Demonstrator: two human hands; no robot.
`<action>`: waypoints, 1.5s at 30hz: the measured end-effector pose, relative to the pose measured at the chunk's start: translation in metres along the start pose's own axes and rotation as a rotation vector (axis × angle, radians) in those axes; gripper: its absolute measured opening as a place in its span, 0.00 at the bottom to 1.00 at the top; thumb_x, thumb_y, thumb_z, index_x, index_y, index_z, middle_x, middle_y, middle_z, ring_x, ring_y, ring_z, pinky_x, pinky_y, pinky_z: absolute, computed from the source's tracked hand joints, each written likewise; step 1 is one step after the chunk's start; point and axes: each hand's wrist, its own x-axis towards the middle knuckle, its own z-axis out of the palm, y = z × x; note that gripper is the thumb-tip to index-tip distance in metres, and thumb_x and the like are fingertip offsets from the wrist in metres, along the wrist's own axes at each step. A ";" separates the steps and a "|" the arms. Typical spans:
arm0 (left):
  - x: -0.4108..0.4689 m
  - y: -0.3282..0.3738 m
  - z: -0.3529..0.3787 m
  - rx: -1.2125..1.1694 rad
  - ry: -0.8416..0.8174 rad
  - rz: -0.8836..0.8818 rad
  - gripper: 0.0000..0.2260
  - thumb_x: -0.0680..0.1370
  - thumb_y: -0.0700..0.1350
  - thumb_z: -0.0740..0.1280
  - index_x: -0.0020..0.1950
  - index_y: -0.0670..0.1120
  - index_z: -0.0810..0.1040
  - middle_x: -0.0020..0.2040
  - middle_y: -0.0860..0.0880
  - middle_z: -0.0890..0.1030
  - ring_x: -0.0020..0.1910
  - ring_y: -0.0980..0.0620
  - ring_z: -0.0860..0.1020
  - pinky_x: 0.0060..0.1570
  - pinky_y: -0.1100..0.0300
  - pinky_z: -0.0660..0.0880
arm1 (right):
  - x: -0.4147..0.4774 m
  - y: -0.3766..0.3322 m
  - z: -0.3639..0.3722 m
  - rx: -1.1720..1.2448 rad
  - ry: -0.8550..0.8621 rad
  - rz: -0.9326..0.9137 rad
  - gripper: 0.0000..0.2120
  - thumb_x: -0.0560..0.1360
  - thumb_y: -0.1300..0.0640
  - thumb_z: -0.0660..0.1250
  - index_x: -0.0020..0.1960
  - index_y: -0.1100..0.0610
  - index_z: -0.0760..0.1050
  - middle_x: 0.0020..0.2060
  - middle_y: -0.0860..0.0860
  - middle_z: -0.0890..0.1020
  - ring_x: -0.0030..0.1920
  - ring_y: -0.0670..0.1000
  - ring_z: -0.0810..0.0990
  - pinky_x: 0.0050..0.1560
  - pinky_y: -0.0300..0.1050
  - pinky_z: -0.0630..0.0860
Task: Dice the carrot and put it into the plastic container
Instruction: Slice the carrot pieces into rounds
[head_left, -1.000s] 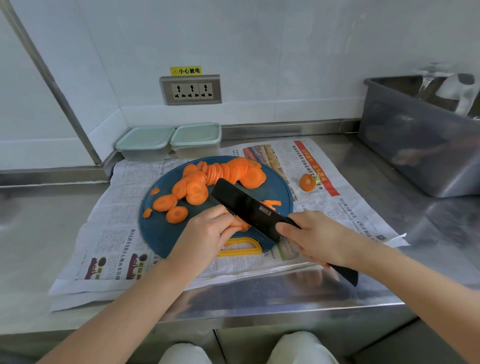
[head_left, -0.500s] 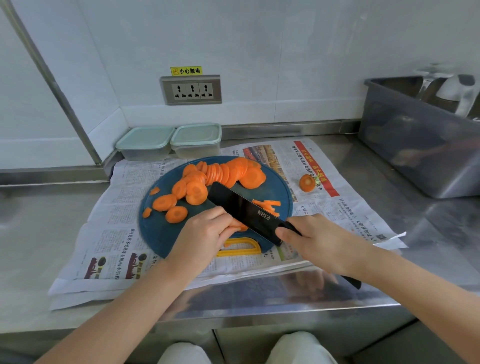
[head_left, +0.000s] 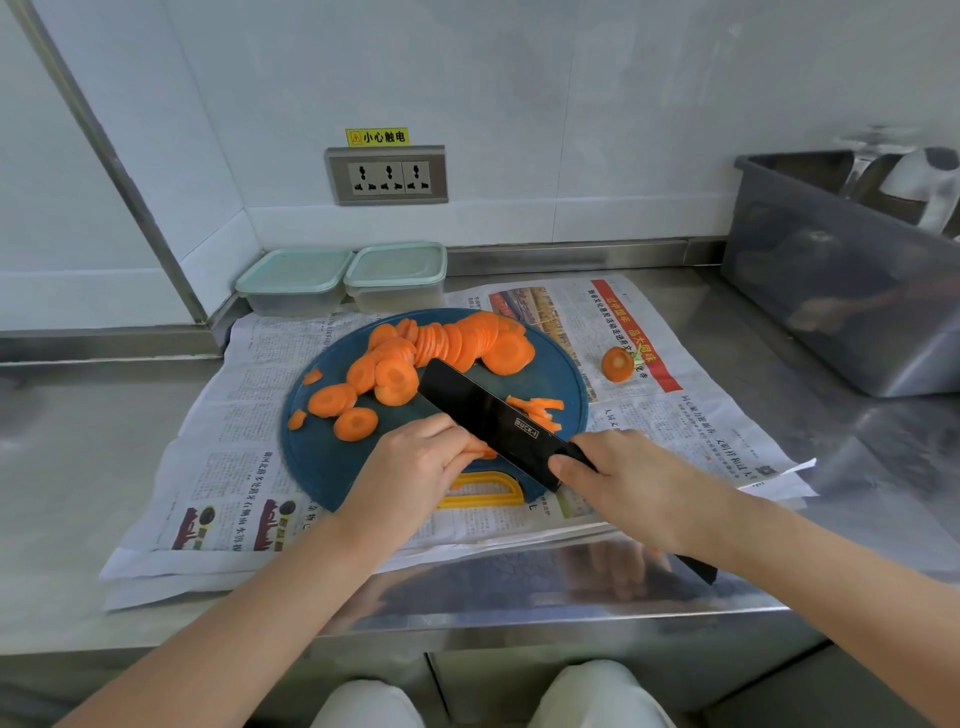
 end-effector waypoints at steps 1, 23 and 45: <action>0.000 0.000 0.000 -0.001 0.002 0.001 0.04 0.70 0.41 0.71 0.42 0.43 0.84 0.38 0.50 0.82 0.36 0.54 0.81 0.36 0.61 0.78 | 0.000 -0.001 0.000 -0.004 -0.001 -0.001 0.16 0.82 0.50 0.56 0.37 0.54 0.66 0.31 0.50 0.72 0.29 0.45 0.68 0.28 0.35 0.64; -0.002 0.000 -0.001 -0.019 -0.026 -0.046 0.05 0.70 0.41 0.70 0.42 0.44 0.85 0.39 0.50 0.83 0.37 0.52 0.82 0.37 0.57 0.79 | 0.005 -0.023 -0.012 -0.219 -0.128 0.015 0.12 0.83 0.52 0.53 0.47 0.57 0.68 0.37 0.53 0.71 0.32 0.46 0.68 0.32 0.39 0.67; -0.005 0.000 0.002 -0.076 -0.015 -0.217 0.03 0.71 0.42 0.75 0.43 0.47 0.84 0.41 0.54 0.80 0.39 0.58 0.79 0.38 0.60 0.77 | 0.010 0.000 -0.018 0.144 -0.219 0.113 0.13 0.81 0.52 0.58 0.43 0.60 0.69 0.25 0.54 0.71 0.18 0.47 0.67 0.23 0.40 0.69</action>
